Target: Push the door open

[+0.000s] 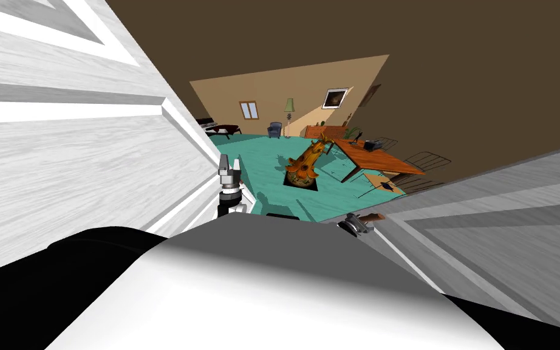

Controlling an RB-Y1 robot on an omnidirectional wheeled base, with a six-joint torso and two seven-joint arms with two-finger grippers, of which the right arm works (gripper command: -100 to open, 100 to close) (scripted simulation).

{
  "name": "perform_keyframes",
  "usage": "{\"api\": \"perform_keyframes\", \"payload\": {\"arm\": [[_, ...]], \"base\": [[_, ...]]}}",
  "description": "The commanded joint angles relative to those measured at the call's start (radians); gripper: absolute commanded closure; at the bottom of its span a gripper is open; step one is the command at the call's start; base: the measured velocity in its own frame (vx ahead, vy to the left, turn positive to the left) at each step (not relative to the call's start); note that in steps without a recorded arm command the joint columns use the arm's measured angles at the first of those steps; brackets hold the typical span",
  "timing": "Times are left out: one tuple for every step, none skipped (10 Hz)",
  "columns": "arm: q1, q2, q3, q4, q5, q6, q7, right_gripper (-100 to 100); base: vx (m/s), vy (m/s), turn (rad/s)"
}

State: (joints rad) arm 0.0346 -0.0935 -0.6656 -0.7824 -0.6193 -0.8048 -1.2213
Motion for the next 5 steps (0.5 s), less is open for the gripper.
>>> {"api": "perform_keyframes", "payload": {"arm": [[-0.002,-0.016,-0.012,0.023,-0.006,-0.016,-0.008,100],[-0.002,-0.016,-0.012,0.023,-0.006,-0.016,-0.008,100],[0.006,-0.007,-0.014,0.002,-0.007,0.0,0.001,100],[0.009,-0.011,-0.028,0.007,-0.016,-0.006,0.0,100],[0.011,-0.013,-0.039,0.01,-0.022,-0.009,0.002,100]], "base": [[0.197,-0.024,-0.071],[0.12,-0.016,-0.04],[0.037,-0.011,-0.016],[0.114,-0.035,-0.048],[0.169,-0.092,-0.052]]}}
